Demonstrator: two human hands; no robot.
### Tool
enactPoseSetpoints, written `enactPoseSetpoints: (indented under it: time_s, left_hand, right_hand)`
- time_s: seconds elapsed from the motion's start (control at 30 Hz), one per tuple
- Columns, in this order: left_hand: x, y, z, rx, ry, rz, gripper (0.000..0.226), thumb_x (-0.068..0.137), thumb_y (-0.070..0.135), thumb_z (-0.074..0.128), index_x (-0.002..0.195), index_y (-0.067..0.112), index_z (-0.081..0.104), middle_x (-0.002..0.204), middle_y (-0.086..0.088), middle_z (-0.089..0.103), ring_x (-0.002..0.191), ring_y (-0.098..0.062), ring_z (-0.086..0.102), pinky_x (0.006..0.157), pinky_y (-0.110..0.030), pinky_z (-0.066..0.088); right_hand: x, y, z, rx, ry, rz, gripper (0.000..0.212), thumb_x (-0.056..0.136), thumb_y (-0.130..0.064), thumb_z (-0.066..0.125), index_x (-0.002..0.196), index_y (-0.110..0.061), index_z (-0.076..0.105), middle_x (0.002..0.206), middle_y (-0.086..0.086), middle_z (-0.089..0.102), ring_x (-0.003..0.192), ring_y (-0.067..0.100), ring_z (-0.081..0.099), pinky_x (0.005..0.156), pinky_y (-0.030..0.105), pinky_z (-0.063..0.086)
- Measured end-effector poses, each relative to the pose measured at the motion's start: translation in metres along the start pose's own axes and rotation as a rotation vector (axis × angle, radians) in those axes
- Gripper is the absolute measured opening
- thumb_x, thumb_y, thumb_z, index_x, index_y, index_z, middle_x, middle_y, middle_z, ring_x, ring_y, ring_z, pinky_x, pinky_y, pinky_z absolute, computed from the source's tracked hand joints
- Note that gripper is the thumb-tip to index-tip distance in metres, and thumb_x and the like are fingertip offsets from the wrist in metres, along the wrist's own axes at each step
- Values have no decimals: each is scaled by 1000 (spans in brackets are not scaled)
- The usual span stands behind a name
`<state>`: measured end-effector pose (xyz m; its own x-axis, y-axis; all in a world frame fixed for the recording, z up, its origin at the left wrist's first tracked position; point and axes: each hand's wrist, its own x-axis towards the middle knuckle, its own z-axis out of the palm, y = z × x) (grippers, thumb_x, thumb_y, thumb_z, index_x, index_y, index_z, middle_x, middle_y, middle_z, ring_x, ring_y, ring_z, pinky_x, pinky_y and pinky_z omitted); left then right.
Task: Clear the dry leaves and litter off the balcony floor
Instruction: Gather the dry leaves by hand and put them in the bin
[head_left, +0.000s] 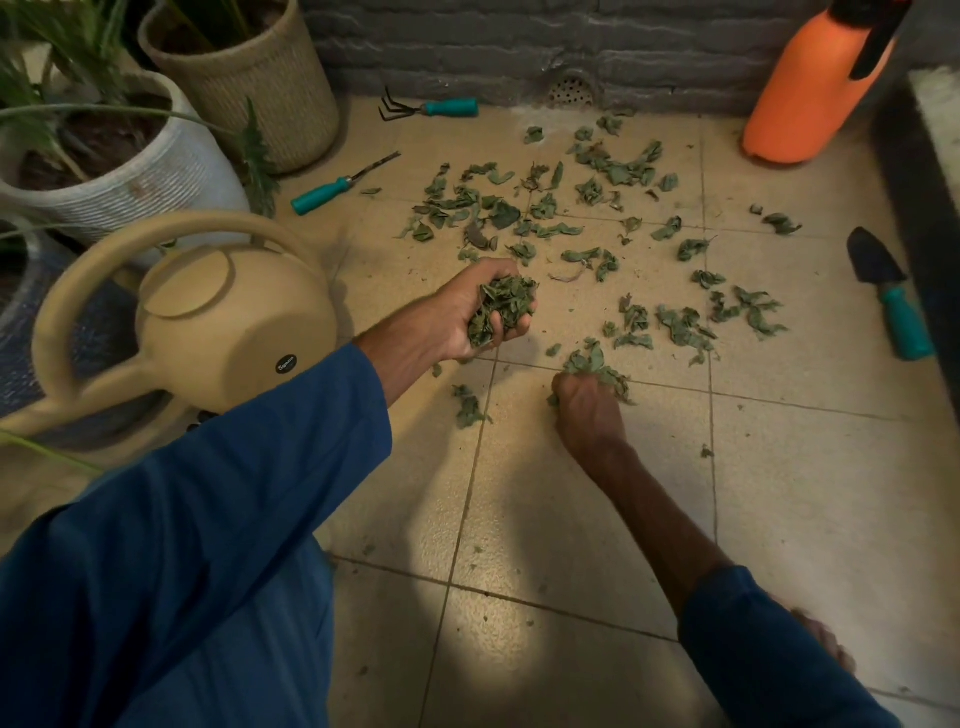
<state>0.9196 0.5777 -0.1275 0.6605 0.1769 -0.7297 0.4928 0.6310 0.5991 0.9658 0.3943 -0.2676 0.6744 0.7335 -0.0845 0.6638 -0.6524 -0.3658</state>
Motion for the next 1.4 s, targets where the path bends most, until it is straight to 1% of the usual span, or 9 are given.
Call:
enactPoseSetpoints:
  time_s: [0.13, 0.37, 0.57, 0.73, 0.97, 1.17, 1.23, 1.3, 1.4]
  left_hand:
    - [-22, 22, -16, -78, 38, 66, 28, 97, 27, 51, 83, 7, 65, 75, -6, 63, 54, -16, 62, 30, -12, 35]
    - [-73, 43, -41, -188, 88, 140, 32, 98, 27, 44, 80, 8, 62, 74, -4, 62, 51, -16, 60, 28, -12, 33]
    - [-104, 31, -55, -239, 89, 162, 27, 95, 24, 41, 82, 9, 59, 75, -4, 58, 51, -15, 58, 27, -13, 33]
    - [-115, 27, -66, -255, 87, 186, 23, 93, 23, 46, 84, 9, 61, 77, -5, 61, 54, -15, 59, 28, -13, 33]
    - [-118, 27, -69, -242, 75, 197, 22, 92, 22, 48, 84, 8, 62, 77, -6, 61, 56, -16, 60, 28, -14, 35]
    - [-119, 28, -65, -232, 81, 189, 23, 93, 23, 48, 84, 8, 62, 78, -6, 61, 56, -17, 60, 28, -14, 35]
    - [-119, 29, -66, -235, 84, 189, 24, 93, 23, 47, 84, 8, 62, 77, -6, 61, 56, -17, 60, 28, -14, 35]
    - [-119, 30, -68, -234, 83, 184, 24, 93, 23, 46, 84, 7, 62, 77, -6, 61, 56, -16, 61, 28, -14, 35]
    - [-120, 30, -74, -224, 91, 178, 24, 92, 23, 46, 84, 7, 62, 76, -5, 61, 56, -16, 61, 28, -14, 35]
  right_hand:
    - [5, -10, 6, 54, -58, -47, 15, 92, -3, 64, 105, -8, 71, 104, 12, 68, 90, 24, 65, 79, 36, 58]
    - [24, -55, 8, 504, -176, -47, 15, 79, -10, 70, 87, -15, 81, 84, -3, 76, 74, 11, 68, 69, 23, 51]
    - [23, -89, 27, 374, -152, -165, 9, 76, -4, 77, 77, -13, 77, 87, 2, 67, 80, 16, 61, 71, 29, 53]
    - [5, -91, 43, 249, -120, -179, 13, 84, -1, 73, 94, -10, 72, 96, 7, 68, 86, 21, 65, 72, 35, 58]
    - [6, -73, 27, 496, -91, -129, 18, 84, 1, 72, 90, -13, 80, 87, -3, 75, 73, -2, 64, 69, 15, 54]
    - [29, -85, 16, 474, -8, -131, 16, 81, 1, 78, 94, -8, 78, 95, 3, 67, 72, -7, 53, 63, -4, 37]
    - [33, -94, 24, 413, -43, -152, 25, 82, -1, 77, 106, -9, 76, 106, 6, 67, 83, 6, 62, 74, -1, 38]
    - [36, -96, 37, 351, -90, -176, 39, 83, -2, 77, 121, -9, 71, 121, 12, 65, 104, 22, 65, 87, 16, 47]
    - [37, -96, 50, 274, -110, -184, 34, 83, -1, 76, 116, -10, 73, 116, 12, 66, 94, 23, 69, 83, 27, 56]
